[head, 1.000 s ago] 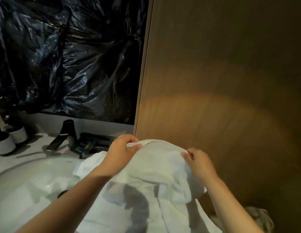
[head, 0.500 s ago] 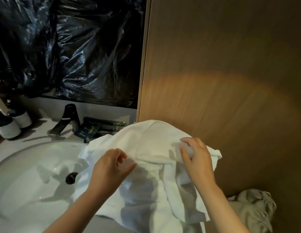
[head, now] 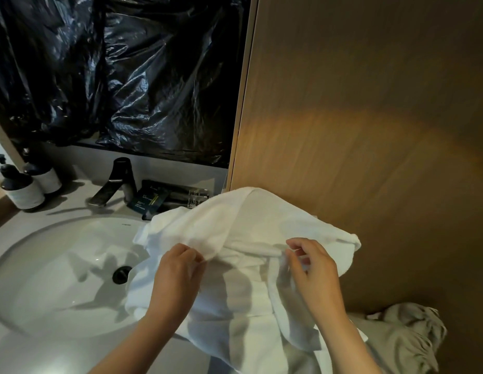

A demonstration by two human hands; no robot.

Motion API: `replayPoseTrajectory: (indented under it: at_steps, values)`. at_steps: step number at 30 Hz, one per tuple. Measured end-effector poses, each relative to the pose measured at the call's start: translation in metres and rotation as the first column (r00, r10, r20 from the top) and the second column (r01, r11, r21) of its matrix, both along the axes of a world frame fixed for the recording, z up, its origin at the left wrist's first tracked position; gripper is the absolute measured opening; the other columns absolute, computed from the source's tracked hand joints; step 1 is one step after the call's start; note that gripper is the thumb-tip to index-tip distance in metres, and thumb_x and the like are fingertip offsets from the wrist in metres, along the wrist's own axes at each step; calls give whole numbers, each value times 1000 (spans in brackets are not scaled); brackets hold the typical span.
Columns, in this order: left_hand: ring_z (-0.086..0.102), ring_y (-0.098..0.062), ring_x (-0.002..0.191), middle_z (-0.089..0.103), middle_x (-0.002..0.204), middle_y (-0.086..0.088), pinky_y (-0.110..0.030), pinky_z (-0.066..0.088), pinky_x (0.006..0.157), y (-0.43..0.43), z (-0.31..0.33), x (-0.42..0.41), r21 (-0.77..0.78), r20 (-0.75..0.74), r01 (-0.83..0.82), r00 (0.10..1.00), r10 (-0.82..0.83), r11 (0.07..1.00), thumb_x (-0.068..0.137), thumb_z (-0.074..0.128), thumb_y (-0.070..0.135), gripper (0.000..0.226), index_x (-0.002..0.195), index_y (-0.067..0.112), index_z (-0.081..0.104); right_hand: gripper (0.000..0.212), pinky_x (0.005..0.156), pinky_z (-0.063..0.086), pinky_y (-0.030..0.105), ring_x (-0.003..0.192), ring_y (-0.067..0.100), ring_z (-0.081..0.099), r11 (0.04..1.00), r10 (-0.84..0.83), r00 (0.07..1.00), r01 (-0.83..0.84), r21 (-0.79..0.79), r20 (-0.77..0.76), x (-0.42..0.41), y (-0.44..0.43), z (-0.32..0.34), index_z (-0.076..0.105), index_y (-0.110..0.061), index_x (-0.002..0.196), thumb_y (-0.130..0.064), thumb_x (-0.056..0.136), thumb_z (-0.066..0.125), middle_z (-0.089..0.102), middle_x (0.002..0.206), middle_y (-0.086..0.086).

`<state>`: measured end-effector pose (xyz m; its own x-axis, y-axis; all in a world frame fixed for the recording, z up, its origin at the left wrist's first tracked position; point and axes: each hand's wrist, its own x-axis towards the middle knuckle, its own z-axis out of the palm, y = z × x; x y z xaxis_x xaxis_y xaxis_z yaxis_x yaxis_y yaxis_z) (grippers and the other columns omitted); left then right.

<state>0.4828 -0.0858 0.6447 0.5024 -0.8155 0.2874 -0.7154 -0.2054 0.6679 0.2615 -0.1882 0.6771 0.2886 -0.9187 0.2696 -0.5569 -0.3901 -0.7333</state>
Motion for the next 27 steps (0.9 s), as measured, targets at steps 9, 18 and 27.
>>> replayPoseTrajectory:
  at_steps: [9, 18, 27]
  values:
    - [63, -2, 66, 58, 79, 5, -11, 43, 54, 1, 52, 15, -94, -136, -109, 986, 95, 990, 93, 53, 2, 19, 79, 13, 60, 15, 86, 55, 26, 97, 4, 60, 994, 106, 994, -106, -32, -6, 22, -4, 21, 63, -31, 109, -26, 96, 59, 63, 109, -13]
    - [60, 3, 54, 56, 57, -4, -6, 38, 46, 9, 91, 31, -77, -218, 32, 975, -48, 997, 92, 53, 4, 20, 75, 11, 58, 29, 93, 48, 29, 112, 9, 54, 887, 395, 906, -419, -194, -153, 82, -23, 64, 63, -22, 125, -26, 96, 59, 57, 128, -8]
    - [55, -2, 71, 61, 64, 6, -10, 41, 60, 22, 105, 63, 7, -45, 103, 994, -102, 995, 90, 58, 9, 19, 75, 22, 61, 17, 92, 48, 37, 115, 14, 48, 885, 367, 895, -420, -201, -253, 106, -33, 58, 73, -18, 105, -25, 95, 61, 63, 119, -4]
